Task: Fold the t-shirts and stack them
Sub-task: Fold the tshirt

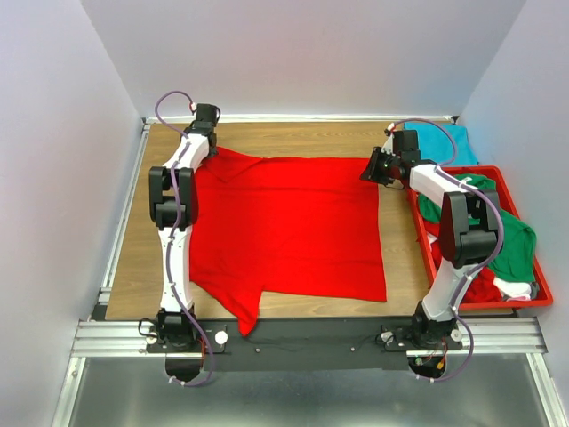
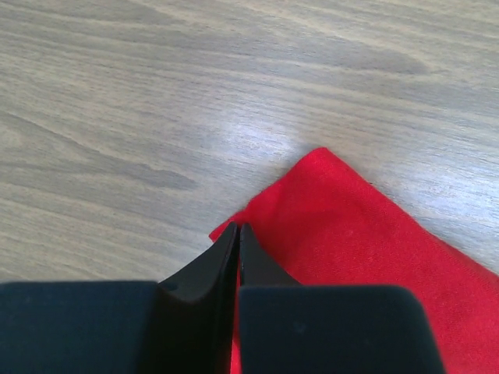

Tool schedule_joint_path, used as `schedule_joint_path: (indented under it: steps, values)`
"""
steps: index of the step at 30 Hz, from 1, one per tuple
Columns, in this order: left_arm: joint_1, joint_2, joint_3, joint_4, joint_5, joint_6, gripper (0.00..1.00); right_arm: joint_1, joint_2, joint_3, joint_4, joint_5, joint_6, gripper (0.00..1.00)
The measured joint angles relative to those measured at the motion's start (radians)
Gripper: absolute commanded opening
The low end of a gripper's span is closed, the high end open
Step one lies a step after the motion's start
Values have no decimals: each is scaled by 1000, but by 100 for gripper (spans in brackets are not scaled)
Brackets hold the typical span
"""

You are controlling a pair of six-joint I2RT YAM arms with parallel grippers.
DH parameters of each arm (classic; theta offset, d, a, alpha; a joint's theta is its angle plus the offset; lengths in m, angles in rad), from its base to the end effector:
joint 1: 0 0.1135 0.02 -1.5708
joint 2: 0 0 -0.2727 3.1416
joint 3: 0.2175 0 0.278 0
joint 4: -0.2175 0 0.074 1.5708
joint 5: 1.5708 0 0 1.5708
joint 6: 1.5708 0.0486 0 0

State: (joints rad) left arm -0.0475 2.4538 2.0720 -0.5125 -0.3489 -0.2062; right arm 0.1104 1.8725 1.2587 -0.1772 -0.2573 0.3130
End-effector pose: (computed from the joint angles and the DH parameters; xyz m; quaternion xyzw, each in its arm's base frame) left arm 0.5800 -0.0109 0.1478 -0.1310 0.9215 0.1211 0.3449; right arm 0.4385 0.0610 0.1805 0.0443 0.9175 0.1952 0.3436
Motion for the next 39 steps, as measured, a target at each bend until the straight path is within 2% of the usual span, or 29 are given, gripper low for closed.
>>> schedule_joint_path:
  steps: [1, 2, 7, 15, 22, 25, 29, 39]
  values:
    - [0, 0, 0, 0, 0, 0, 8, 0, 0, 0, 0, 0, 0, 33]
    - [0, 0, 0, 0, 0, 0, 0, 0, 0, 0, 0, 0, 0, 33]
    - [6, -9, -23, 18, 4, -6, 0, 0, 0, 0, 0, 0, 0, 33]
    - [57, -91, -141, 62, 76, -35, 0, 0, 10, 35, -5, 11, -8, 33]
    - [78, -148, -113, 62, 129, -56, 0, 0, 114, 180, -3, 119, -60, 35]
    - [78, -190, -103, 63, 161, -64, 0, 0, 166, 226, -5, 159, -84, 44]
    - [76, -227, -102, 70, 192, -77, 0, 0, 253, 301, -11, 197, -108, 48]
    - [78, -243, -102, 76, 269, -103, 0, -16, 386, 431, -47, 210, -138, 49]
